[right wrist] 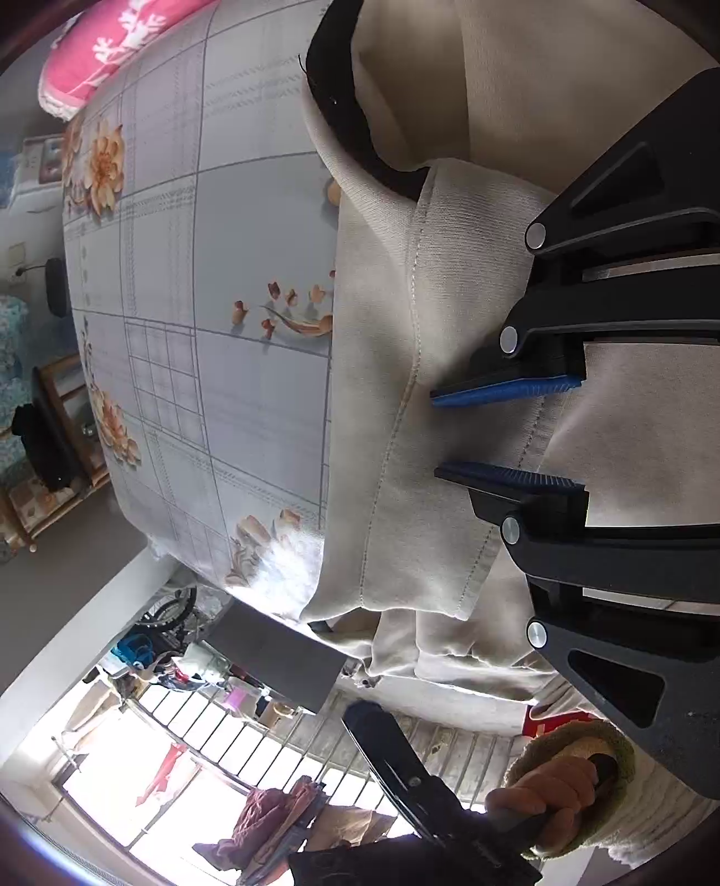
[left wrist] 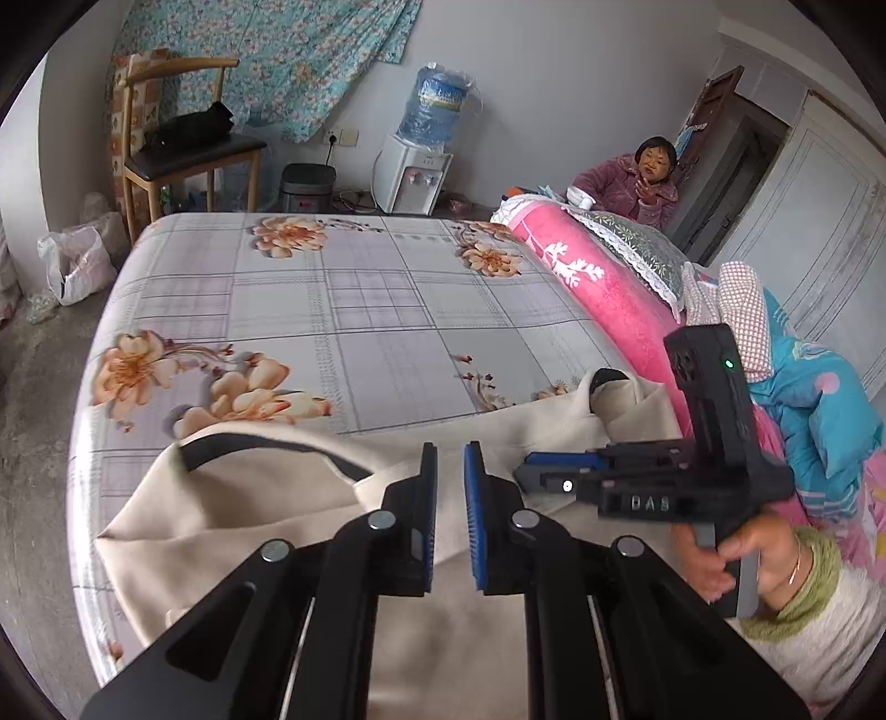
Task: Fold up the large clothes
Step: 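Lift the jacket by the collar with both grippers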
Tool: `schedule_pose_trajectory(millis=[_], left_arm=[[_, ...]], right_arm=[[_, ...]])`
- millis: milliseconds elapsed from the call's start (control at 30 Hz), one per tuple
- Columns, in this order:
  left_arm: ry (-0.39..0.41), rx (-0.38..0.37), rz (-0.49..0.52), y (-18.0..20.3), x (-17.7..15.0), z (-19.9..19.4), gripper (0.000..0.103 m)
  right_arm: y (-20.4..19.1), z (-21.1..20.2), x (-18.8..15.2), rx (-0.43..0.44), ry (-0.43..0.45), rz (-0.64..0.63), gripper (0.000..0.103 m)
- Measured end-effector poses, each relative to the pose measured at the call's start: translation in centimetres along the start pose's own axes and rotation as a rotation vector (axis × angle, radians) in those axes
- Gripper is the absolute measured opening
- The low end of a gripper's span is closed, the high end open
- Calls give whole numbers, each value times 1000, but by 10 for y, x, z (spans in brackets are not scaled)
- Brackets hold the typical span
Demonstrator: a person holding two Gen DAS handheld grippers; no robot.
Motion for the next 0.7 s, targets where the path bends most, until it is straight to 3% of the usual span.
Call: schedule_pose_trajectory(millis=[67, 133, 200, 267, 367, 433, 500, 700], left_arm=[[-54, 16, 6, 9, 4, 31, 11], [-119, 116, 43, 12, -3, 63, 11], [-170, 146, 49, 10, -14, 82, 11], [-140, 132, 37, 6, -18, 81, 11], [-133, 114, 32, 2, -21, 81, 11], [-130, 108, 35, 0, -21, 82, 11], [-126, 103, 38, -1, -22, 82, 11], [-103, 84, 41, -2, -24, 82, 11]], right_arm=[[-3, -1, -4, -20, 12, -15, 22], [-3, -3, -8, -41, 4, -35, 22], [-6, -9, -9, -40, -16, -48, 23], [-5, -27, -4, -21, 25, -49, 33], [3, -51, 6, -96, 105, -82, 36], [18, -50, 6, -140, 90, -63, 35], [36, -36, -3, -169, 17, -41, 31], [31, -43, -9, -199, 18, -61, 31]])
Point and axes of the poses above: each gripper's, at about its wrist camera, not at the fingertips, and z roughly the way its jaws point, y to its right, x to its top, the point moved 4 cm from there along z, roughly the way its jaws point, and after that the axes turned 12 degrees about x, right-handed, at the moved point
